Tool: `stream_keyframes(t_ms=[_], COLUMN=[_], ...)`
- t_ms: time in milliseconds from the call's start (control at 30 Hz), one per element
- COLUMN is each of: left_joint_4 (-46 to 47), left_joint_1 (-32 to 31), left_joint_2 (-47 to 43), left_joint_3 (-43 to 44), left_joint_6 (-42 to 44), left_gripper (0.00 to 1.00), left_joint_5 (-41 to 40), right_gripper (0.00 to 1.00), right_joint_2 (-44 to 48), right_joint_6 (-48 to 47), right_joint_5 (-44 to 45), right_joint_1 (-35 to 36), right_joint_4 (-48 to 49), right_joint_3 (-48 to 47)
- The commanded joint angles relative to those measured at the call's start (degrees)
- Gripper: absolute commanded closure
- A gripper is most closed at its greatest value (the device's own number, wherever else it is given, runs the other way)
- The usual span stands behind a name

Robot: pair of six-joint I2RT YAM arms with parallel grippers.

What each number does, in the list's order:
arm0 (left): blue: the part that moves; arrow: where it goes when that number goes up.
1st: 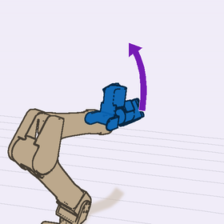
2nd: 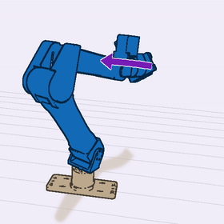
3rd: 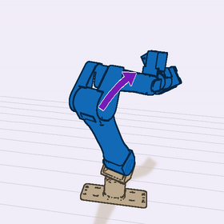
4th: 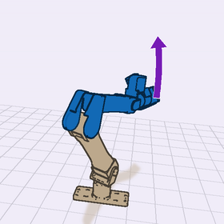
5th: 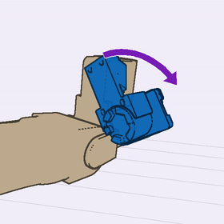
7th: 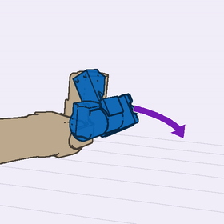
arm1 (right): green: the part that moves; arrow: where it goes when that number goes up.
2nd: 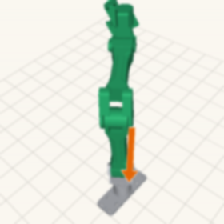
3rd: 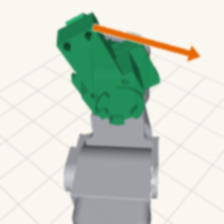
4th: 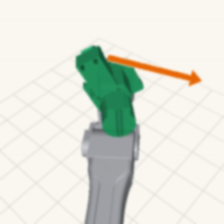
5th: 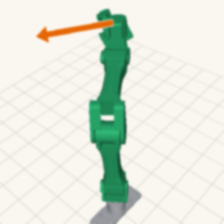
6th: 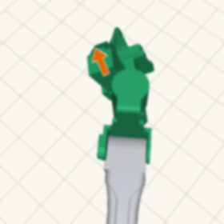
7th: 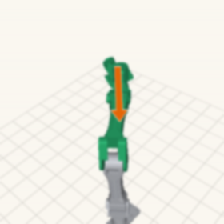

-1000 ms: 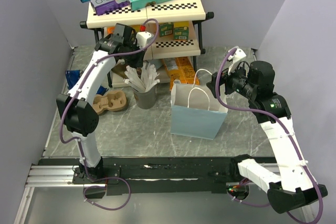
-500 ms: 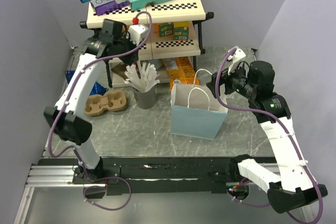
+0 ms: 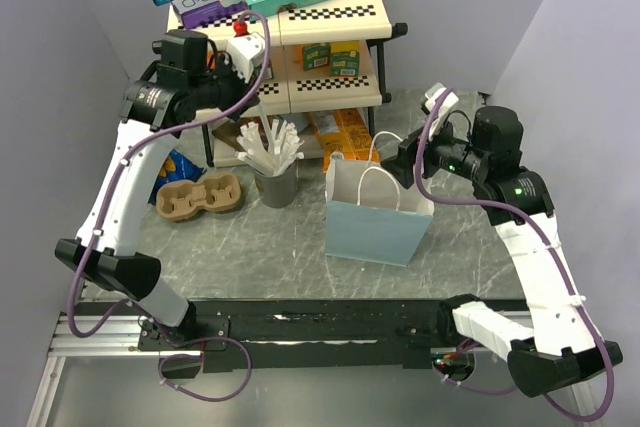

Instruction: Pack the takeout coffee

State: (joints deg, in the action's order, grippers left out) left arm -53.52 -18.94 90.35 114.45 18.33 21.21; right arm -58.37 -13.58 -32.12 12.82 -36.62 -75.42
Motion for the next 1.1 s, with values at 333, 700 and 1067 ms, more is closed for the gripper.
stream_keyframes(t_ms=[333, 700, 1067], left_joint_4=[11.1, 15.3, 23.7], left_joint_1=[-0.1, -0.1, -0.7], left_joint_2=[-7.9, -9.8, -8.6], left_joint_3=[9.6, 11.8, 4.3], left_joint_6=[-1.4, -7.9, -20.0], left_gripper=[0.99, 0.99, 0.99], left_joint_5=[4.3, 26.8, 48.8], right_gripper=[0.0, 0.0, 0.0], right_joint_2=[-1.5, -2.3, -0.3], right_joint_6=[1.5, 2.2, 5.0], right_joint_5=[1.5, 18.3, 21.0], right_joint_1=[-0.3, -1.9, -5.1], right_joint_4=[3.6, 5.5, 5.6], right_joint_3=[-6.6, -7.7, -4.7])
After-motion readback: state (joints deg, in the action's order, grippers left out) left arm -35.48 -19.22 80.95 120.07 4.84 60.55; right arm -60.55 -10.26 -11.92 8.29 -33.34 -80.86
